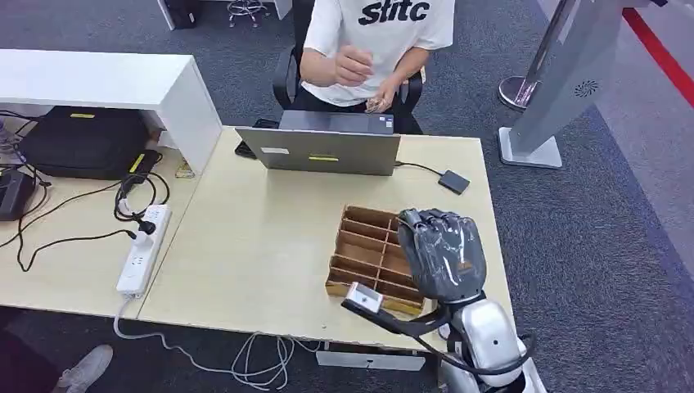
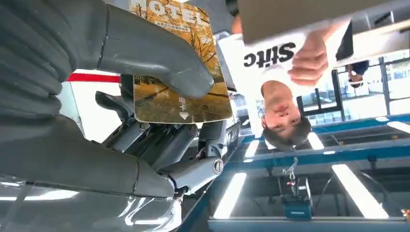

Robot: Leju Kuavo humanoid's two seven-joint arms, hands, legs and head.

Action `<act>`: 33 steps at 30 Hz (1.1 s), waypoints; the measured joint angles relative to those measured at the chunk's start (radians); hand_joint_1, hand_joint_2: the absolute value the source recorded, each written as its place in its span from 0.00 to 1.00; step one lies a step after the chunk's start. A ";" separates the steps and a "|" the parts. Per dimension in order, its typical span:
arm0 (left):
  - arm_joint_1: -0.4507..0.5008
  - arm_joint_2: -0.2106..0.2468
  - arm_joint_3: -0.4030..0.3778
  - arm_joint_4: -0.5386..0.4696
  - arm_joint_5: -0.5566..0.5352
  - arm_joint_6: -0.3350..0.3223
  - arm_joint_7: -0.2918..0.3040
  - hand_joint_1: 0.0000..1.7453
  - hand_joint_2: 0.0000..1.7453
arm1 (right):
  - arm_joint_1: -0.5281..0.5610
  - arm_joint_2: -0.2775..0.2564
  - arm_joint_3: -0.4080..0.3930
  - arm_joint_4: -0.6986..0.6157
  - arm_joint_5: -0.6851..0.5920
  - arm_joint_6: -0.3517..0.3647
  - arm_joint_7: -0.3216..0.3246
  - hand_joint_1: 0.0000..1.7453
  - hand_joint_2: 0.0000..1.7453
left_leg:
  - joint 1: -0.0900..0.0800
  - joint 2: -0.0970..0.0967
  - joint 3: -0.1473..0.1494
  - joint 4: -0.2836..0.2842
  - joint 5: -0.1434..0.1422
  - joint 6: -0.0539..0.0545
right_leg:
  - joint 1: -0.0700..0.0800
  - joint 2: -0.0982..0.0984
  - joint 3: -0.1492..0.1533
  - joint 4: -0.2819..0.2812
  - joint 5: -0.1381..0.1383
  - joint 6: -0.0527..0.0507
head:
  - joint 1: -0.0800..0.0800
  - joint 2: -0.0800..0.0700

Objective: Pass the card to the sensor for recognition and then transmit it.

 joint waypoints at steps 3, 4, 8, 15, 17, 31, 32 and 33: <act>-0.009 -0.002 -0.019 0.000 -0.038 -0.021 0.017 0.00 1.00 | -0.111 0.041 -0.041 0.061 -0.049 0.068 0.002 1.00 1.00 | 0.001 0.000 0.000 0.000 0.002 -0.001 | 0.000 0.000 0.000 0.000 0.002 -0.001 | 0.000 0.000; -0.013 -0.003 -0.027 0.000 -0.046 -0.025 0.021 0.00 1.00 | -0.153 0.057 -0.060 0.098 -0.062 0.086 0.006 1.00 1.00 | 0.001 0.000 0.000 0.000 0.003 0.000 | 0.000 0.000 0.000 0.000 0.003 -0.002 | 0.000 0.000; -0.020 -0.007 -0.055 0.000 -0.062 -0.034 0.040 0.00 1.00 | -0.299 0.112 -0.137 0.248 -0.072 0.132 0.050 1.00 1.00 | 0.001 0.000 0.000 0.000 0.005 -0.002 | 0.001 0.000 0.000 0.000 0.004 -0.003 | 0.000 0.000; -0.031 -0.014 -0.083 0.000 -0.065 -0.040 0.058 0.00 1.00 | -0.453 0.178 -0.254 0.499 -0.098 0.151 0.115 1.00 1.00 | 0.002 -0.001 0.000 0.000 0.006 -0.002 | 0.001 0.000 -0.001 0.000 0.005 -0.002 | 0.000 0.000; -0.033 -0.016 -0.089 0.000 -0.066 -0.041 0.059 0.00 1.00 | -0.467 0.185 -0.267 0.549 -0.114 0.145 0.130 1.00 1.00 | 0.002 -0.001 -0.001 0.000 0.005 -0.002 | 0.001 0.000 -0.001 0.000 0.005 -0.002 | 0.000 0.000; -0.035 -0.021 -0.108 0.000 -0.066 -0.042 0.068 0.00 1.00 | -0.501 0.205 -0.322 0.732 -0.630 0.147 -0.074 0.00 1.00 | 0.002 0.000 -0.002 0.000 0.005 -0.002 | 0.001 0.001 -0.003 0.000 0.005 -0.003 | 0.000 0.000; -0.035 -0.020 -0.108 0.000 -0.066 -0.042 0.068 0.00 1.00 | -0.501 0.205 -0.333 0.732 -0.631 0.149 -0.079 0.00 1.00 | 0.002 -0.001 -0.002 0.000 0.005 -0.002 | 0.001 0.000 -0.003 0.000 0.005 -0.003 | 0.000 0.000; -0.035 -0.020 -0.108 0.000 -0.066 -0.042 0.068 0.00 1.00 | -0.501 0.206 -0.346 0.732 -0.633 0.150 -0.085 0.00 1.00 | 0.002 -0.001 -0.002 0.000 0.005 -0.002 | 0.001 0.000 -0.003 0.000 0.005 -0.002 | 0.000 0.000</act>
